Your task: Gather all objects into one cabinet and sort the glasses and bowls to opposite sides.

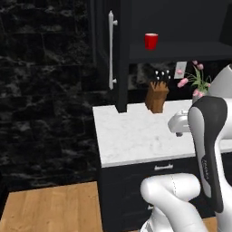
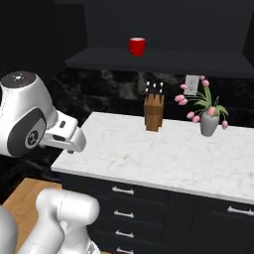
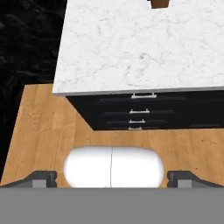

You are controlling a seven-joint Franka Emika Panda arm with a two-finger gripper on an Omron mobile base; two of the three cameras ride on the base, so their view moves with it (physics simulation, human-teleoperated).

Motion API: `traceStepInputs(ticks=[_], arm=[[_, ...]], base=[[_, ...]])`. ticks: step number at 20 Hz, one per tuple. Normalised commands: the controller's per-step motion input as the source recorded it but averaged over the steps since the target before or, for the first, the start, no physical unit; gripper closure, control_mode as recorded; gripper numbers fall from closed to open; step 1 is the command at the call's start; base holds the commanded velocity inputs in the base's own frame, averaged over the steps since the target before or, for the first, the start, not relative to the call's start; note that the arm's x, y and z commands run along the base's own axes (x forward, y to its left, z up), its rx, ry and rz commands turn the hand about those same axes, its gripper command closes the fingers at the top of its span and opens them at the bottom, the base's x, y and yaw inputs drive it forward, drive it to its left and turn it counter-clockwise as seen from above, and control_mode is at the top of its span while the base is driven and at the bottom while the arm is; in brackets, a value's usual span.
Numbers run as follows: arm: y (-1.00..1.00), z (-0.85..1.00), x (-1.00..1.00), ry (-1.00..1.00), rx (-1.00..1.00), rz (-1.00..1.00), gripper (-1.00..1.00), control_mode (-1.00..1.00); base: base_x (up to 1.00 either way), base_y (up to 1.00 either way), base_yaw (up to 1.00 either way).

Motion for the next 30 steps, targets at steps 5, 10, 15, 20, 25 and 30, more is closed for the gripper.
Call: traceStepInputs(ticks=[5,10,15,20,25,30], arm=[[0.0,0.0,0.0,0.0,0.0,0.0,-1.0,1.0],[0.0,0.0,0.0,0.0,0.0,0.0,-1.0,1.0],[0.0,0.0,0.0,0.0,0.0,0.0,-1.0,1.0],[0.0,0.0,0.0,0.0,0.0,0.0,-1.0,1.0],[0.0,0.0,0.0,0.0,0.0,0.0,-1.0,1.0],[0.0,0.0,0.0,0.0,0.0,0.0,-1.0,1.0]], base=[[0.76,-0.09,0.01],[0.34,-0.45,0.0],[0.08,-0.28,-0.17],[0.0,-0.28,-0.31],[0.14,-0.09,-0.05],[0.0,0.0,0.0]])
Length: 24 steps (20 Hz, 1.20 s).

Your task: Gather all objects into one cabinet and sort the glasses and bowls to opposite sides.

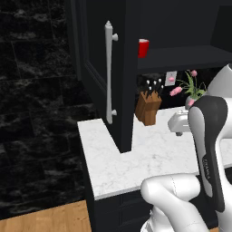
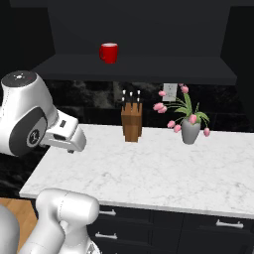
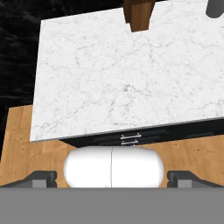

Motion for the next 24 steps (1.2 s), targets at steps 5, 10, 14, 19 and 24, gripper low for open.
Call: traceStepInputs(ticks=[5,10,14,19,24], arm=[[0.0,0.0,0.0,0.0,0.0,0.0,-1.0,1.0],[0.0,0.0,0.0,0.0,0.0,0.0,-1.0,1.0],[0.0,0.0,0.0,0.0,0.0,0.0,-1.0,1.0],[0.0,0.0,0.0,0.0,0.0,0.0,-1.0,1.0],[0.0,0.04,0.0,-0.14,0.0,0.0,-1.0,-1.0]], base=[[0.07,-0.09,0.01],[0.3,-0.21,0.08],[0.13,-0.14,0.22],[0.04,-0.01,0.12],[0.0,0.0,0.0]])
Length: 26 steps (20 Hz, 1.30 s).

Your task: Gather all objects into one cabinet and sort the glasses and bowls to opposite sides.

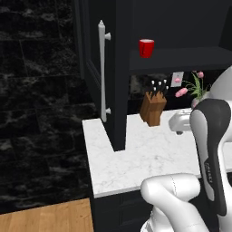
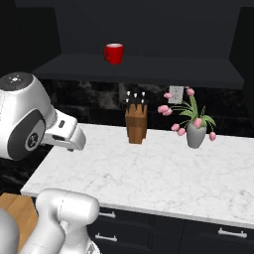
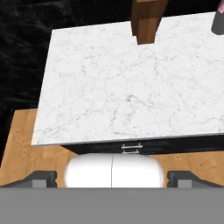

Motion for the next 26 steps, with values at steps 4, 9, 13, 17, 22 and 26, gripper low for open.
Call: traceStepInputs(ticks=[4,9,13,17,22,26], arm=[[0.0,0.26,-0.03,-0.31,0.0,0.0,-1.0,-1.0],[0.0,0.35,0.11,-0.2,0.0,-0.01,-1.0,-1.0],[0.0,0.39,0.16,-0.12,0.0,-0.05,-1.0,-1.0],[0.0,0.46,0.02,-0.07,0.0,-0.07,-1.0,-1.0],[0.0,0.33,0.0,-0.06,0.0,-0.11,-1.0,-1.0],[0.0,0.28,0.01,-0.06,0.0,-0.09,-1.0,-1.0]], base=[[0.0,0.0,0.0],[0.0,0.0,0.0],[0.0,0.0,0.0],[0.0,0.0,0.0],[0.0,0.0,0.0],[0.0,0.0,0.0]])
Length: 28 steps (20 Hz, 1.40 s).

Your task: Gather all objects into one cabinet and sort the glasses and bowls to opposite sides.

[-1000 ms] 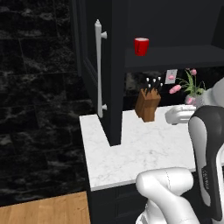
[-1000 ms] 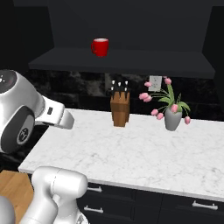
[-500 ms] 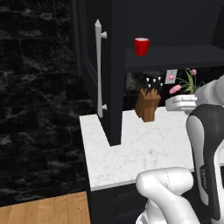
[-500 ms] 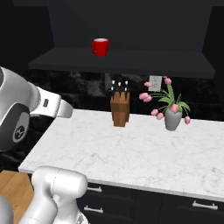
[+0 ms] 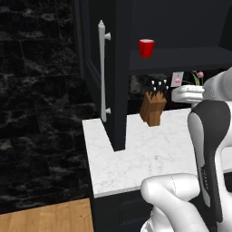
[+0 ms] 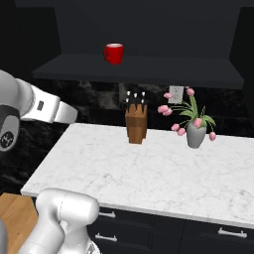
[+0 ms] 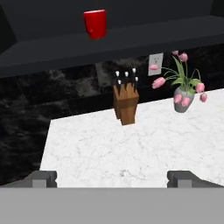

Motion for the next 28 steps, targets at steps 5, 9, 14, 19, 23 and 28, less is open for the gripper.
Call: traceStepInputs(ticks=[5,9,14,19,23,28], arm=[[-0.02,0.22,0.06,-0.03,0.0,-0.03,-1.0,-1.0],[-0.11,0.16,0.03,-0.05,0.0,0.0,-1.0,-1.0],[-0.04,0.11,-0.01,-0.18,0.0,0.0,-1.0,-1.0],[0.08,0.11,-0.4,-0.4,-0.04,0.0,-1.0,-1.0],[0.08,0.3,-0.01,-0.13,-0.01,0.0,-1.0,-1.0],[0.03,0.42,0.29,0.0,0.0,0.0,-1.0,-1.0]], base=[[0.0,0.0,0.0],[0.0,0.0,0.0],[0.0,0.0,0.0],[0.0,0.0,0.0],[0.0,0.0,0.0],[0.0,0.0,0.0]])
